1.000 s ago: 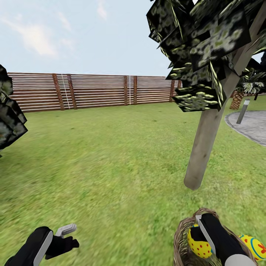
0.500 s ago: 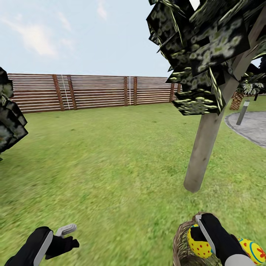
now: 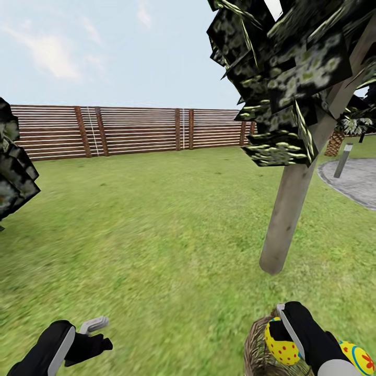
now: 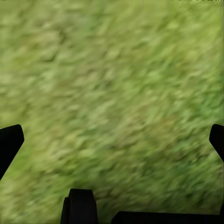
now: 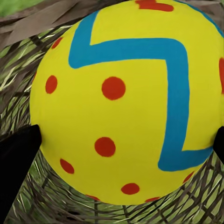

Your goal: Take the three Easter eggs out of the wicker basket on the lawn in the garden, then place them on the lawn next to a single tree (choose any tree) so that all three eggs are next to the same tree and none are left in the basket.

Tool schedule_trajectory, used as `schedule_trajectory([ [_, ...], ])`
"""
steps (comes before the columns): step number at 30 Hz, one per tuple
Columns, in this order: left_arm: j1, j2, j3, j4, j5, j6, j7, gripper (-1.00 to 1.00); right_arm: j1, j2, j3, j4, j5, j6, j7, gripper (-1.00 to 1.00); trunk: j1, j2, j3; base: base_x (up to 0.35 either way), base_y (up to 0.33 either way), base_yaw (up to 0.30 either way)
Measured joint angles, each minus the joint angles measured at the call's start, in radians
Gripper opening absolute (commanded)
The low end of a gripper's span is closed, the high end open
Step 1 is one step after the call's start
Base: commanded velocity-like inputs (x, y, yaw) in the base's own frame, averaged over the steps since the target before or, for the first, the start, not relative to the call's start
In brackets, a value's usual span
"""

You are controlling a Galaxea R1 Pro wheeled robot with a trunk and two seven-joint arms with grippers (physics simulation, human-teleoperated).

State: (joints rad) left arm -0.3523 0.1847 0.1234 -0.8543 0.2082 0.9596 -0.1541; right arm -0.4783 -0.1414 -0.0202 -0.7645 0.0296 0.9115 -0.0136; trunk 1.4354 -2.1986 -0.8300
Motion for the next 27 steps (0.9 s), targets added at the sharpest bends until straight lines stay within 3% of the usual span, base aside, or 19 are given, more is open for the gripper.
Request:
schedule_trajectory([
  [12, 0.000, -0.002, 0.000, 0.013, 0.001, -0.002, -0.001, 1.00, 0.000, 0.000, 0.001, 0.000, 0.000, 0.000, 0.000, -1.00, 0.001, 0.000, 0.000, -0.313, 0.000, 0.000],
  [18, 0.000, -0.001, 0.000, 0.012, 0.001, -0.003, -0.002, 1.00, 0.000, 0.000, 0.001, 0.000, 0.000, 0.000, 0.000, -1.00, 0.000, 0.000, 0.000, -0.046, 0.007, 0.000],
  [27, 0.000, -0.002, 0.000, 0.012, 0.002, -0.005, -0.001, 1.00, 0.000, 0.000, 0.001, 0.001, 0.000, 0.001, 0.000, -1.00, 0.000, 0.000, 0.000, 0.000, 0.231, 0.000],
])
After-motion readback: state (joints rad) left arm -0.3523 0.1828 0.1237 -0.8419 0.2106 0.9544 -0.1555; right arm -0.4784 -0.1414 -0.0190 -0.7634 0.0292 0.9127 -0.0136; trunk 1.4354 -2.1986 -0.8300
